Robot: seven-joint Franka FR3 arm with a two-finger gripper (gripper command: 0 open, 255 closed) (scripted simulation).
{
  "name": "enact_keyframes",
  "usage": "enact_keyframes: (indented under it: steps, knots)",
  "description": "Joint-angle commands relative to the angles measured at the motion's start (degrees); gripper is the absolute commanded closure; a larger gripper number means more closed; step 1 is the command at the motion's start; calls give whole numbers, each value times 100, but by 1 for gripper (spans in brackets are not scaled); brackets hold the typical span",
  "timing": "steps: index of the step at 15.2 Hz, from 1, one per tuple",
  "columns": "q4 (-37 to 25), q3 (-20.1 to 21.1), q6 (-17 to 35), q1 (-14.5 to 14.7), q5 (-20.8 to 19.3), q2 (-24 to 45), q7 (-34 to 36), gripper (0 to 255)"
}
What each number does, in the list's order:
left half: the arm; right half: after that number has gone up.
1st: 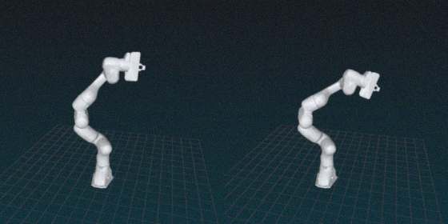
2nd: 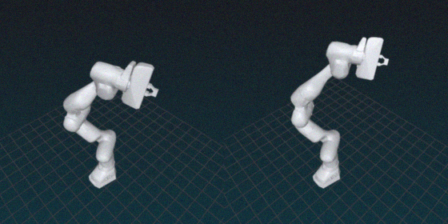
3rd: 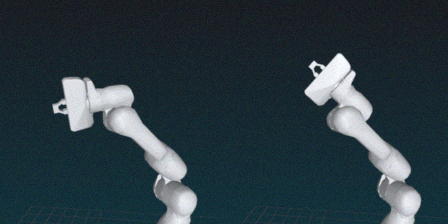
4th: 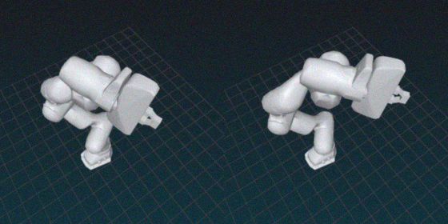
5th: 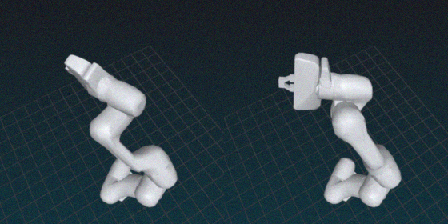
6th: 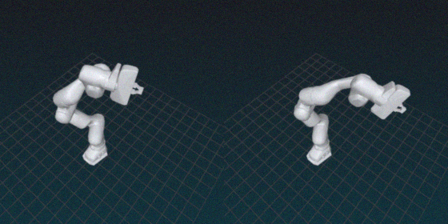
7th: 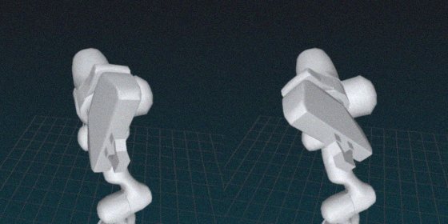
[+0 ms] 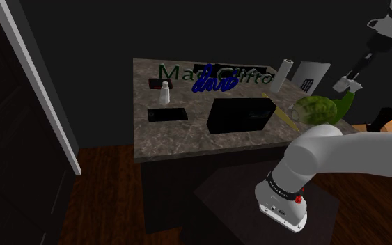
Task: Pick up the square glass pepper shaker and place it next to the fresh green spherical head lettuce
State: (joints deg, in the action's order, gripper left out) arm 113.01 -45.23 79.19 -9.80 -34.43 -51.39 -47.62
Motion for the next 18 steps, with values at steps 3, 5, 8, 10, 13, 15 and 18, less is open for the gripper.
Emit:
enact_keyframes:
  steps: [3, 5, 8, 10, 13, 15, 18]
  knots:
    - [-635, -630, -10, 255, -233, 234, -580, 255]
    - [-971, -957, -19, 418, -333, 339, -862, 255]
    - [-1534, -1493, -42, 740, -465, 499, -1288, 255]
    - [-1831, -1860, -11, 969, -570, 547, -1531, 255]
    - [-1543, -1872, 164, 877, -645, 426, -1467, 255]
    - [-1360, -1889, 282, 820, -694, 353, -1428, 255]
    - [-1098, -1928, 455, 744, -771, 250, -1373, 255]
